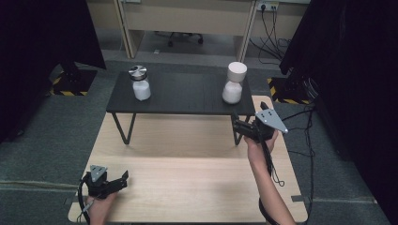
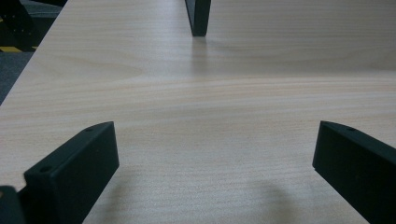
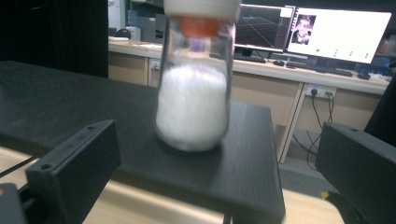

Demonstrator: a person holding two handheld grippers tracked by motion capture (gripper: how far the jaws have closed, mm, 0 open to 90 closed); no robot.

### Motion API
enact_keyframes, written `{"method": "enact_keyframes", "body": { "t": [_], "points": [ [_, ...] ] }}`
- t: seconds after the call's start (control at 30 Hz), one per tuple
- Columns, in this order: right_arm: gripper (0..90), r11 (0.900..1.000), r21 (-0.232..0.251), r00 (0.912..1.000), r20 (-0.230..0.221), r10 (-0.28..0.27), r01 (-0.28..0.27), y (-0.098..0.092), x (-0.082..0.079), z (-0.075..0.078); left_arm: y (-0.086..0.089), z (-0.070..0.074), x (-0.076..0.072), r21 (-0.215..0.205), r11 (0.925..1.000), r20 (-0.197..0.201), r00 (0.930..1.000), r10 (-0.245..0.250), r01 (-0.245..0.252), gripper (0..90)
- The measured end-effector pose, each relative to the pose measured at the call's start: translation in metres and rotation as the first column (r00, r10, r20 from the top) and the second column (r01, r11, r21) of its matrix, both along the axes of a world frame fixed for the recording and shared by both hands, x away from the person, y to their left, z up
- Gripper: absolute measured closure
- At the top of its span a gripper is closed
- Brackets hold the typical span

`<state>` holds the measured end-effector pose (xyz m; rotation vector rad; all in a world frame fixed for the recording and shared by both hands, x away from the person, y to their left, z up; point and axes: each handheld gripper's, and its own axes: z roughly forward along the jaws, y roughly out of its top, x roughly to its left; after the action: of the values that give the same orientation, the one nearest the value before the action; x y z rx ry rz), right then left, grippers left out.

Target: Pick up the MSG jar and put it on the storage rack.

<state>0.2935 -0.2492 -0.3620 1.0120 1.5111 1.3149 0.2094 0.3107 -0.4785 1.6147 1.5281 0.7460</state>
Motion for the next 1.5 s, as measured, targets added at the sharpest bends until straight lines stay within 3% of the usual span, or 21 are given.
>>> {"method": "enact_keyframes", "body": {
  "t": [0.27,0.33,0.4,0.57,0.73,0.97,1.23,1.5],
  "points": [
    [0.3,0.999,0.048,0.9999,-0.006,-0.010,0.011,-0.015,-0.021,-0.045,-0.001,0.000,-0.001,0.008,0.9999,0.006,1.0000,-0.007,0.007,0.0],
    [0.3,0.999,0.047,0.9998,-0.009,-0.015,0.016,-0.016,-0.023,-0.049,-0.001,0.000,-0.001,0.012,0.9999,0.003,1.0000,-0.009,0.009,0.0],
    [0.3,0.999,0.011,0.9990,-0.014,-0.042,0.042,-0.018,-0.027,-0.057,-0.001,0.001,0.001,0.014,0.9999,-0.003,1.0000,-0.006,0.006,0.0],
    [0.3,0.998,0.004,0.9976,-0.035,-0.060,0.061,-0.027,-0.032,-0.068,-0.002,0.001,0.002,0.014,0.9999,-0.011,0.9999,-0.003,0.003,0.0],
    [0.3,0.998,0.012,0.9962,-0.054,-0.069,0.069,-0.033,-0.039,-0.079,-0.002,0.002,0.003,0.015,0.9999,-0.013,0.9999,-0.002,0.002,0.0],
    [0.5,0.993,0.035,0.9888,-0.105,-0.106,0.110,-0.037,-0.055,-0.108,-0.003,0.002,0.003,0.012,0.9999,-0.014,0.9999,-0.001,0.001,0.0],
    [0.5,0.990,0.051,0.9830,-0.133,-0.126,0.134,-0.042,-0.068,-0.127,-0.004,0.002,0.004,0.022,0.9998,-0.021,0.9998,0.000,0.001,0.0],
    [0.5,0.990,0.059,0.9819,-0.145,-0.122,0.131,-0.048,-0.081,-0.133,-0.005,0.003,0.004,0.026,0.9997,-0.023,0.9997,0.001,0.000,0.0]
  ]
}}
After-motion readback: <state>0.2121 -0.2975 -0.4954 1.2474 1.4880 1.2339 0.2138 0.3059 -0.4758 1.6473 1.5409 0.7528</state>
